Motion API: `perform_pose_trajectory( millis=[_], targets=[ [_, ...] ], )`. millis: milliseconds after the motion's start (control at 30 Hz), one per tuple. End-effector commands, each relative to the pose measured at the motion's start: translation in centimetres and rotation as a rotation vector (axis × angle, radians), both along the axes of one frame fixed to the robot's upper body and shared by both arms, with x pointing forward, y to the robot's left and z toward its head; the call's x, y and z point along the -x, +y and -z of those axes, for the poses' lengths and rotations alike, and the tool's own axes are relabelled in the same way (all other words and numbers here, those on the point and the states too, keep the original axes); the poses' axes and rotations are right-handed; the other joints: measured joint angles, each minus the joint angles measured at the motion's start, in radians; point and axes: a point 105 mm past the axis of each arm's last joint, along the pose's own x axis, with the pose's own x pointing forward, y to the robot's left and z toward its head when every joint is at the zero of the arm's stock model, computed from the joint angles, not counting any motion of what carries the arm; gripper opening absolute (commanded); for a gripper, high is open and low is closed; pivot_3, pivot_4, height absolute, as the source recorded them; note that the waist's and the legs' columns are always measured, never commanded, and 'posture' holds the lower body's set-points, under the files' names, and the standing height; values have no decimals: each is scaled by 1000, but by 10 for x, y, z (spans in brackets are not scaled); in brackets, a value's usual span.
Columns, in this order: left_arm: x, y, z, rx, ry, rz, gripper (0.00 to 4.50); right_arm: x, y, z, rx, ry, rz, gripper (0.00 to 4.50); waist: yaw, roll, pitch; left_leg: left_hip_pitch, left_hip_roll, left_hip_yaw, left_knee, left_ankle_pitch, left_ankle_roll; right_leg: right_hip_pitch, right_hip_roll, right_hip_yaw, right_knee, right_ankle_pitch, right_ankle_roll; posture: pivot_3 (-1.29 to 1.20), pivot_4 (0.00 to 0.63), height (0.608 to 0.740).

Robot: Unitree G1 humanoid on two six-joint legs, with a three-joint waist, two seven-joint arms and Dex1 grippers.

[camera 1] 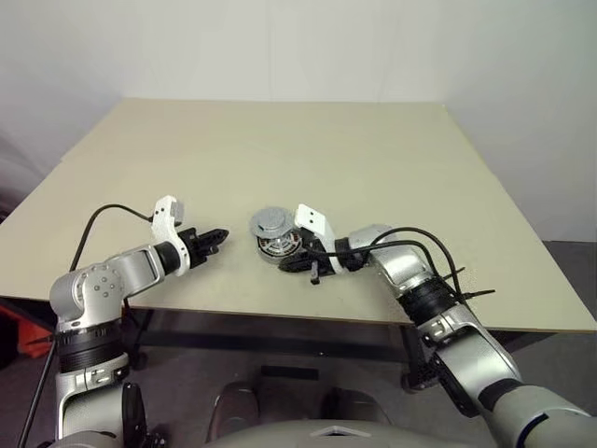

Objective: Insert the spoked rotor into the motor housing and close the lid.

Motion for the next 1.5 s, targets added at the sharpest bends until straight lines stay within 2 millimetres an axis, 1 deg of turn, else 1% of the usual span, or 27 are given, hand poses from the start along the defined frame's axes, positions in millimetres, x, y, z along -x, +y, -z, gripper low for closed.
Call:
perform_pose_trajectory(
  millis=[33,200,433,633,800,900,967,1033,1100,1200,1300,1367,1500],
  targets=[
    [-1,5,-16,-8,-61,-11,0,-11,11,-13,-24,-58,3,12,0,0,0,0,0,0,0,0,0,0,0,0,0,0,0,0,0,740],
    [0,7,-17,-12,-63,-19,0,-19,20,-13,-38,-60,22,12,-2,0,0,0,0,0,0,0,0,0,0,0,0,0,-1,0,0,740],
    [0,10,-19,-20,-67,-26,0,-22,38,-17,-72,-66,31,12,-3,0,0,3,6,0,0,3,-5,0,4,-1,1,1,-1,0,0,740],
    [0,11,-20,-23,-70,-27,0,-29,55,-20,-117,-64,102,12,-3,0,0,3,7,0,0,3,-6,0,4,-1,1,3,-5,0,0,740],
    [-1,8,-21,-23,-72,-19,0,-34,59,-22,-144,-81,157,12,-2,0,0,3,6,0,0,3,-6,0,4,-1,1,3,-5,0,0,740],
    [-1,4,-20,-18,-73,-6,0,-30,54,-33,-196,-111,118,12,-1,0,0,3,6,0,0,3,-6,0,4,-1,1,3,-5,0,0,740],
    [-1,2,-20,-10,-74,5,0,-17,47,-45,-221,-105,30,12,2,-1,1,2,6,0,0,3,-6,0,4,-1,0,3,-5,0,0,740],
    [0,0,-21,-5,-79,20,0,-7,41,-60,-258,-102,-32,12,2,-2,1,1,6,0,0,3,-5,0,4,-1,0,3,-4,0,0,740],
    [1,-1,-24,0,-85,33,0,-7,36,-78,-304,-119,-32,12,1,-2,1,1,6,0,0,3,-5,0,4,-1,-1,3,-5,0,0,740],
    [1,1,-26,-3,-90,40,0,-15,30,-96,-341,-167,7,12,-3,-2,1,0,7,0,-1,3,-5,-2,5,-1,0,3,-5,0,0,740],
    [0,6,-29,-12,-99,38,0,-43,28,-109,-419,-208,175,12,-4,-2,1,0,8,0,-1,3,-6,-4,5,-1,0,3,-5,0,0,740],
    [-1,10,-31,-19,-102,29,0,-58,26,-104,-415,-230,251,12,-3,-2,1,0,8,0,-1,4,-7,-4,5,-1,1,3,-5,0,0,740],
    [-1,13,-31,-27,-102,25,0,-74,25,-84,-362,-193,332,12,0,-2,1,0,6,1,-1,4,-6,-3,4,-1,0,3,-5,0,0,740]
  ],
)
